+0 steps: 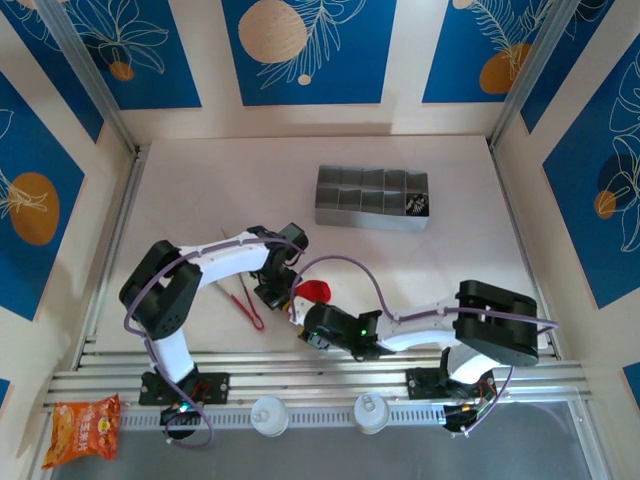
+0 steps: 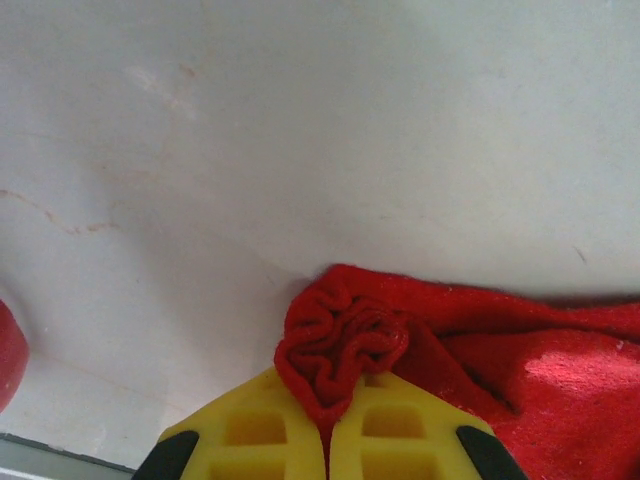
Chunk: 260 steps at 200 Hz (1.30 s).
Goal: Roll the socks
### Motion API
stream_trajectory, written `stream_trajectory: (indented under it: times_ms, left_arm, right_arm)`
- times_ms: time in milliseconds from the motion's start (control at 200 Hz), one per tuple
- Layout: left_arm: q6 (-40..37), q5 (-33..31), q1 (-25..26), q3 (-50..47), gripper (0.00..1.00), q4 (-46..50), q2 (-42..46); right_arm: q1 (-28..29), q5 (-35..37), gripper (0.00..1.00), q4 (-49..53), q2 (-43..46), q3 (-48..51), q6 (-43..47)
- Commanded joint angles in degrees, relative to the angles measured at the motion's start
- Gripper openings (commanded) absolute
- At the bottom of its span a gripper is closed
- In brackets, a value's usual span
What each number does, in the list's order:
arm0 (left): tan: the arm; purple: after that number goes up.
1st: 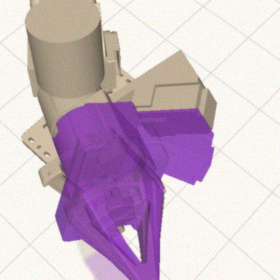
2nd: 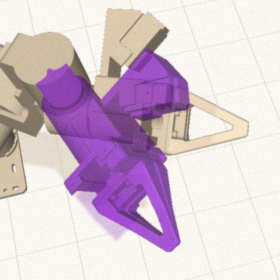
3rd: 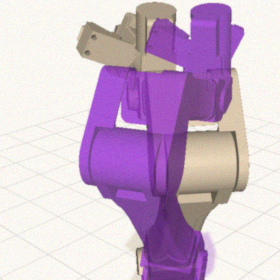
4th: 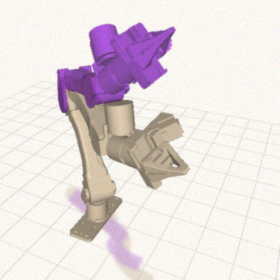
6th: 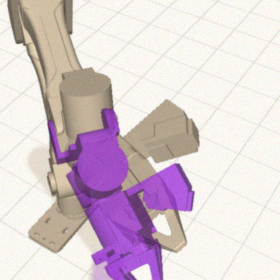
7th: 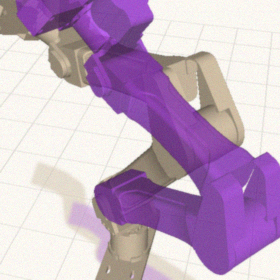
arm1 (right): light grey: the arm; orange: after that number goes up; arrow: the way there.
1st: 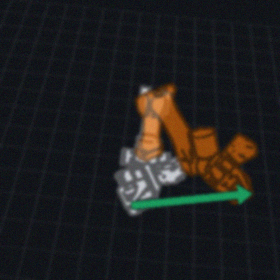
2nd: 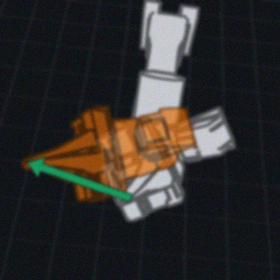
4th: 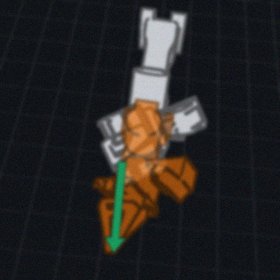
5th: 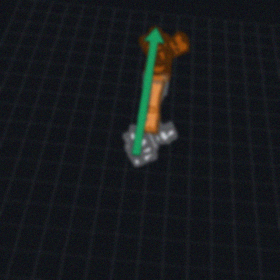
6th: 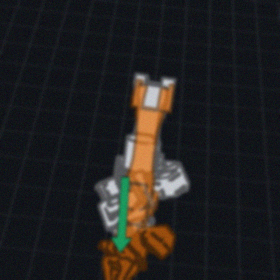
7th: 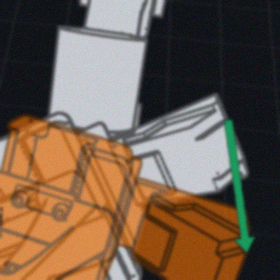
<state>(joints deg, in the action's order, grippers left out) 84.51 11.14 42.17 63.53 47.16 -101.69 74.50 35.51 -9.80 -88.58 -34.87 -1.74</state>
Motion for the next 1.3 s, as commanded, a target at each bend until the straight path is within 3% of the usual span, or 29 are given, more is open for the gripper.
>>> stream_trajectory:
  times_ms: [0, 120, 355, 530, 675, 730, 870, 965, 1120, 1220, 1295]
  left_arm:
    - [0.3, -0.9, 0.3, -0.4, 0.00, 6.3, -2.8]
    - [0.2, -0.4, 0.3, 0.2, 0.00, 5.8, -3.5]
    - [0.6, -0.2, 0.2, 0.9, 0.00, 5.7, -3.3]
    - [1.9, 0.5, 0.0, -0.2, 0.00, 4.3, -1.8]
    - [2.8, 0.4, -0.9, -2.1, 0.00, 0.8, 0.9]
    - [3.4, 0.2, -1.3, -3.4, 0.13, -1.5, 2.7]
    - [3.0, -1.0, -2.5, -6.5, 0.57, -9.2, 8.1]
    - [0.0, -1.0, -3.4, -8.2, 0.70, -14.2, 10.7]
    - [-3.3, 0.7, -4.0, -12.0, 0.70, -19.7, 13.7]
    - [-5.4, 2.8, -3.9, -15.0, 0.61, -25.2, 15.4]
    - [-7.1, 3.5, -3.7, -15.6, 0.58, -23.8, 15.8]
  right_arm:
    - [0.3, 4.4, 0.50, -2.3, -2.4, -3.1, 3.3]
    - [0.3, 3.5, 0.47, -1.9, -5.0, -4.8, 2.6]
    - [0.1, 4.1, 0.28, 4.0, -10.4, -5.0, -8.2]
    - [0.7, 5.1, 0.00, 7.1, -11.1, -3.1, -15.7]
    - [0.0, 0.3, 0.00, 5.8, -10.0, 0.6, -20.6]
    - [-0.3, -1.7, 0.00, 5.3, -10.3, 2.4, -23.4]
    - [-0.7, -7.2, 0.00, 0.6, -11.3, 8.2, -31.6]
    - [-1.0, -10.0, 0.00, -3.9, -12.2, 12.1, -36.6]
    - [-1.8, -12.4, 0.00, -10.5, -13.5, 16.9, -42.8]
    - [-2.7, -14.0, 0.00, -13.6, -16.0, 18.3, -45.4]
    - [-3.4, -14.8, 0.00, -14.1, -17.9, 18.5, -47.1]
